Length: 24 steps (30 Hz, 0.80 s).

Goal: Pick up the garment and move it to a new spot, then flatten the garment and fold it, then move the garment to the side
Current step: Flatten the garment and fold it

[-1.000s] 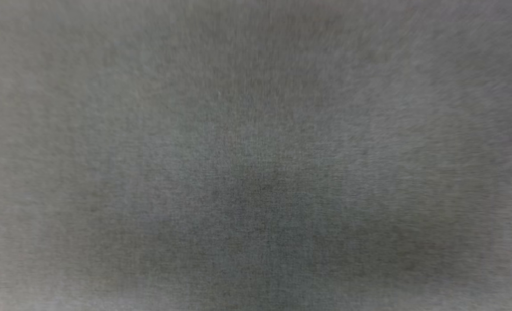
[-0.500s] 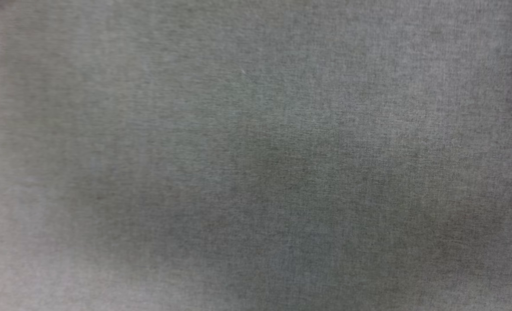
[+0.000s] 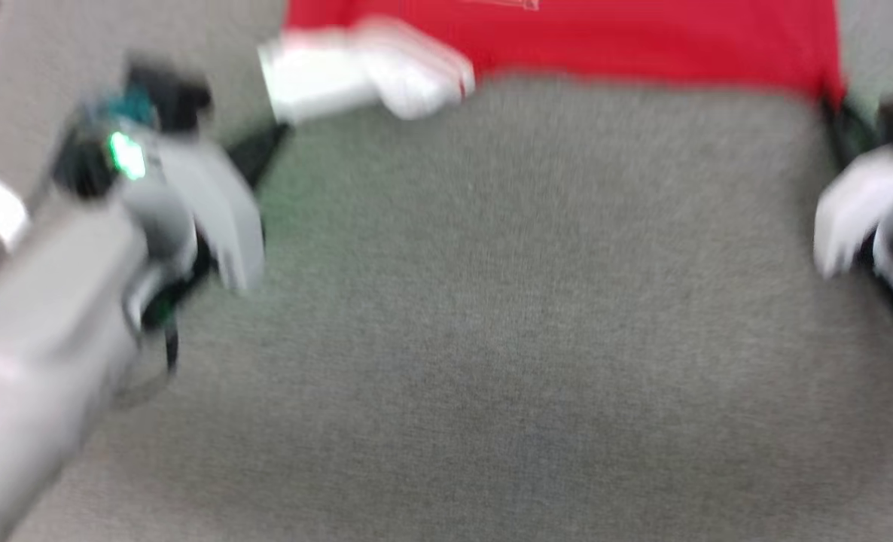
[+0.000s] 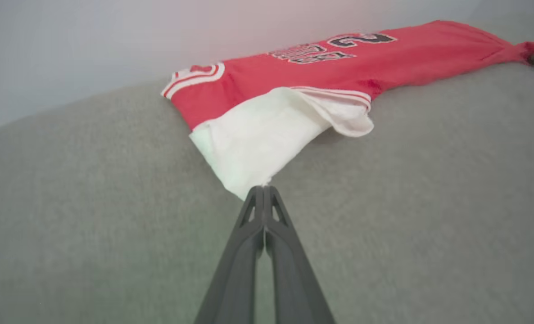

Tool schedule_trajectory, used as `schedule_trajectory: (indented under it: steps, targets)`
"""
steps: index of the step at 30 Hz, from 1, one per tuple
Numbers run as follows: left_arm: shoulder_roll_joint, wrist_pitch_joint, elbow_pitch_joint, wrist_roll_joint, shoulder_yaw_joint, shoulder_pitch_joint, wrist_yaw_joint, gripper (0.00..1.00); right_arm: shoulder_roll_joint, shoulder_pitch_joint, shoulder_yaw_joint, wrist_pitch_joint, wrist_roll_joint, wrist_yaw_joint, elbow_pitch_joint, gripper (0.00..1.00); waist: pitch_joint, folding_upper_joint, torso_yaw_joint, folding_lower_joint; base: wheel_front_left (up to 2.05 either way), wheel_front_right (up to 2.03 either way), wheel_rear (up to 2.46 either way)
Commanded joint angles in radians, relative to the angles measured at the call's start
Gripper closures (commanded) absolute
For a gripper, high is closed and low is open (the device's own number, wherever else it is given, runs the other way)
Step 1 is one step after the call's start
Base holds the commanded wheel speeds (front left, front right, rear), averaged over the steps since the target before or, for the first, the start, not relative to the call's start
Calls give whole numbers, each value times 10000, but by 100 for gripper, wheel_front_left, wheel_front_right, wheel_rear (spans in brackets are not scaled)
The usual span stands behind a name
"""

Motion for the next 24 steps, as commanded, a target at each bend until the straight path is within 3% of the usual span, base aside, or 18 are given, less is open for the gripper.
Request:
schedule_trajectory:
  steps: [1, 5, 10, 14, 18, 24]
  targets:
    - [314, 151, -441, -266, -63, 671, 132, 100, -217, 763, 317, 113, 432, -11, -231, 100, -1939, 0, -51, 0, 0, 0, 0]
    - [1294, 679, -2366, -939, -320, 2606, 897, 100, -1047, 2615, 1239, 573, 1911, -11, -1746, 100, -2718, 0, -88, 0, 0, 0, 0]
    - [2714, 973, -4984, -1834, -538, 4928, 2349, 100, -2453, 4856, 1924, 1452, 3418, -12, -4224, 100, -3238, 0, -146, 0, 0, 0, 0]
    - [3481, 813, -6755, -2591, -722, 6564, 3412, 100, -3300, 6676, 1604, 2114, 4116, -12, -5898, 100, -3402, 0, -145, 0, 0, 0, 0]
    - [3935, 373, -7885, -3281, -763, 7842, 4367, 100, -3654, 8558, 944, 2823, 4471, -12, -7418, 100, -3402, 0, -122, 0, 0, 0, 0]
    - [4329, -177, -8916, -3703, -787, 8881, 5102, 100, -3439, 10951, -713, 3665, 4265, -11, -9161, 100, -3224, 0, -142, 0, 0, 0, 0]
